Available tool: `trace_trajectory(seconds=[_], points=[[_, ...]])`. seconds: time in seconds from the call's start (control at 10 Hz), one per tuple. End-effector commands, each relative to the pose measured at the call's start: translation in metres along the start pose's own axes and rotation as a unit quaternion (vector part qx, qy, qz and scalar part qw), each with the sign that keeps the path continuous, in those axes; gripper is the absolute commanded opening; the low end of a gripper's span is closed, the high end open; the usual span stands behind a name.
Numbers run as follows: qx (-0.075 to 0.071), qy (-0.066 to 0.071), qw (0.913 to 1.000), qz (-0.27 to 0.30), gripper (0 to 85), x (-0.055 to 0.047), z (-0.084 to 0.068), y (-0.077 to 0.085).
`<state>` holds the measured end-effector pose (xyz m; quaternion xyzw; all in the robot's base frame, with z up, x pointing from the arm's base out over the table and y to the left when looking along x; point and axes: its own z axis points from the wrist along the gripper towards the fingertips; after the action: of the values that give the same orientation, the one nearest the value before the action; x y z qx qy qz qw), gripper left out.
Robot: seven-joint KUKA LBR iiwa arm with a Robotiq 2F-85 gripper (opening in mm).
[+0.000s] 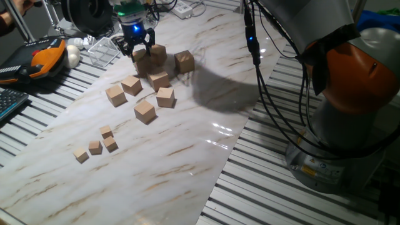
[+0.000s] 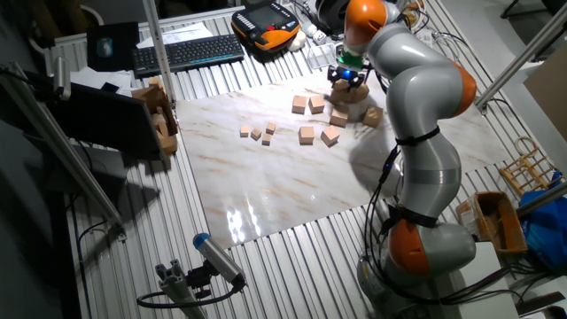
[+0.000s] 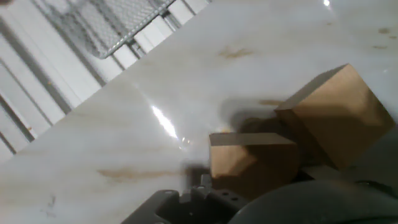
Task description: Stack the blocks into a cross shape
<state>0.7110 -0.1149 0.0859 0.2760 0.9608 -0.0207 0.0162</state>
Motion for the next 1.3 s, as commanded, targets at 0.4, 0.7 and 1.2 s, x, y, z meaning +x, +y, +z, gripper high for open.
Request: trace_trajectory(seconds=[0.4,0.7,1.2], points=[[0.007,0.006,0.9620,-0.273,0.0,-0.0012,-0.0016,-0.0012],[0.011,0.015,0.9418,-0.336,0.0,-0.0007,-0.0020,-0.0021],[0.008,0.005,0.9205,-0.391,0.0,0.0021,-0.0073,-0.0075]])
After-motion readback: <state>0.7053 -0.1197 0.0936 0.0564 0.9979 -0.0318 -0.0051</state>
